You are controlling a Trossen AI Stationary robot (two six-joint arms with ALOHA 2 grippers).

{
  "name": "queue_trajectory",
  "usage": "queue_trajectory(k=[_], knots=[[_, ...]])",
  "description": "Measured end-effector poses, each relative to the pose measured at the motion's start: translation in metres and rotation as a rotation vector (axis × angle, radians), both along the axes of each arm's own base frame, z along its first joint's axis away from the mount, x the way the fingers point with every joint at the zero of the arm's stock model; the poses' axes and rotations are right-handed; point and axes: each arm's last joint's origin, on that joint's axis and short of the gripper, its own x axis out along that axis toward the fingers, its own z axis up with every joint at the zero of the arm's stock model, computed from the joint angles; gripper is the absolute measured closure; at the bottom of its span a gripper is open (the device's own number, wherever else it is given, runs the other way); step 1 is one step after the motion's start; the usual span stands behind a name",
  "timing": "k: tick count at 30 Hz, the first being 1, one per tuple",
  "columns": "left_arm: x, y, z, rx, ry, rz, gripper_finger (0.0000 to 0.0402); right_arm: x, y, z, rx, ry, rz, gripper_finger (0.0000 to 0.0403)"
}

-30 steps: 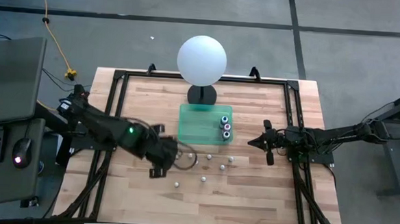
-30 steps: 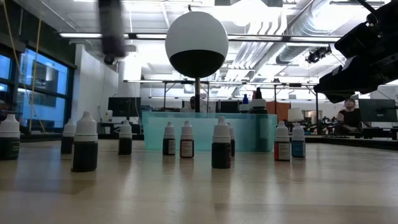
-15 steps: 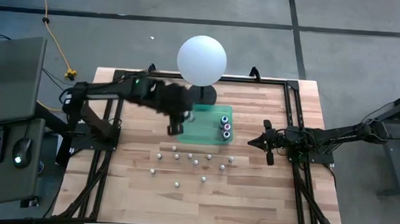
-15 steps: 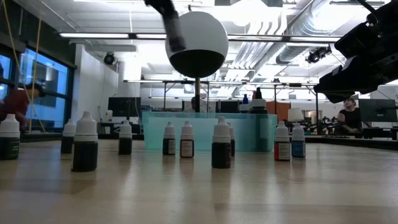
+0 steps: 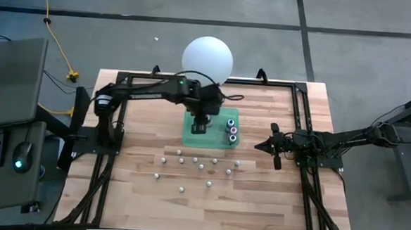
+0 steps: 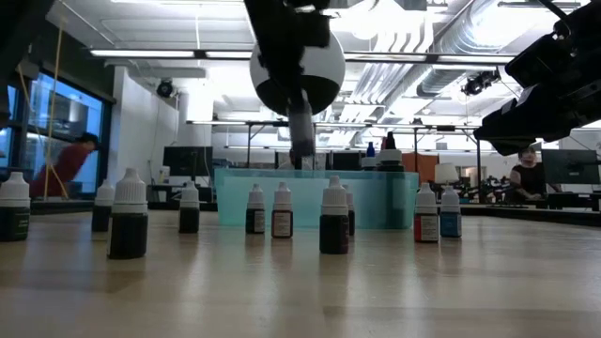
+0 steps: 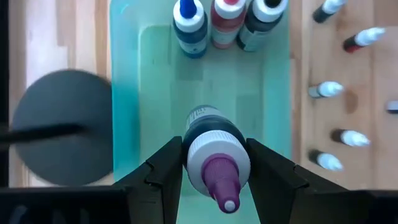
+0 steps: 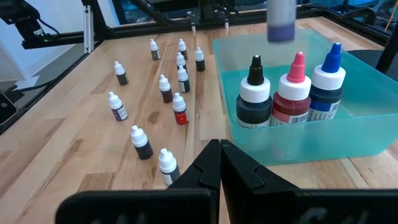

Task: Pick & Place food coloring
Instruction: Put the large purple food coloring bottle into the bin

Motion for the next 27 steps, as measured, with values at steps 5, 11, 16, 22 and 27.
queue_trajectory(k=[5,11,16,22,27], knots=[[0.022,0.006,-0.023,0.041,-0.020,-0.017,0.0259,0.000,0.000,0.000,0.000,-0.001,0.000,0.0402],[0.037,0.010,-0.045,0.093,-0.005,-0.045,0.0259,0.000,0.000,0.000,0.000,0.000,0.000,0.0402],[0.042,0.015,-0.055,0.115,-0.003,-0.026,0.0259,0.000,0.000,0.000,0.000,0.000,-0.001,0.0402],[0.045,0.029,-0.054,0.116,-0.062,0.068,0.0259,0.000,0.000,0.000,0.000,0.000,0.000,0.0402],[0.046,0.041,-0.052,0.014,-0.123,0.188,0.0259,0.000,0.000,0.000,0.000,0.000,0.000,0.0402]])
